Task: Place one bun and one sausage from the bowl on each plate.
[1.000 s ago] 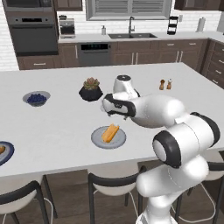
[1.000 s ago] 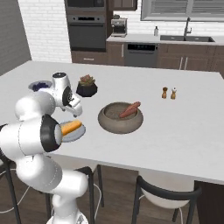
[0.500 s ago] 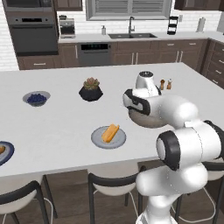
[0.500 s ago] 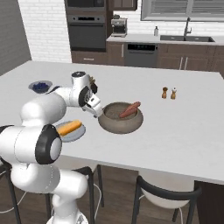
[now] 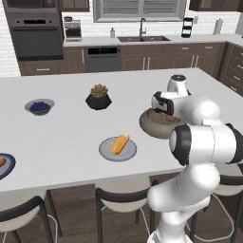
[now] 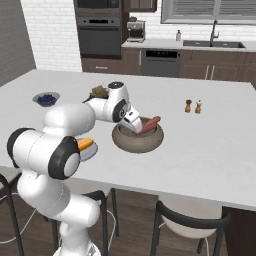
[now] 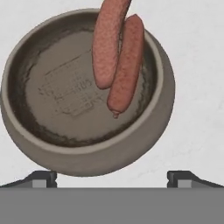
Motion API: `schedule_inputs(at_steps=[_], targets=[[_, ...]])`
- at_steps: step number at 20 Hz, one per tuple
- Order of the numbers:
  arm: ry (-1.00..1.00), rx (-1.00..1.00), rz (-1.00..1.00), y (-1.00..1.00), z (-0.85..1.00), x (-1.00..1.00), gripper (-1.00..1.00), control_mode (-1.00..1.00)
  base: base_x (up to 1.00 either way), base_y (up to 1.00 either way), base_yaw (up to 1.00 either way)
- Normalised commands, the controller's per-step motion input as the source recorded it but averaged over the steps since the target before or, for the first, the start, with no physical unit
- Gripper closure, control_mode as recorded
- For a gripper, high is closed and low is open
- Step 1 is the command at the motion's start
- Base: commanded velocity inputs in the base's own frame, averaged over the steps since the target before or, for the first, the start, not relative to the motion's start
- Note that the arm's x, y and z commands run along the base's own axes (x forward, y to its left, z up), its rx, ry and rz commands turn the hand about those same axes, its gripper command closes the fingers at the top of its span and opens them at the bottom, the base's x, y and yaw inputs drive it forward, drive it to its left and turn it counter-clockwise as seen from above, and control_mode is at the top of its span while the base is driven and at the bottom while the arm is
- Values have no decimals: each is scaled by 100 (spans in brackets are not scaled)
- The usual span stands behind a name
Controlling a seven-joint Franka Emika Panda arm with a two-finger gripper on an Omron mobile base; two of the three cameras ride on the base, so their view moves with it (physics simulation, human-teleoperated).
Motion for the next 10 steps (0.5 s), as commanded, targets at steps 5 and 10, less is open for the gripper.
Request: schedule_inputs(at_steps=[5,10], targets=[[2,1,0,-67,0,57,-100,-100,0,0,0],[1,0,0,-25,-10,45,-100,-100,0,0,0]])
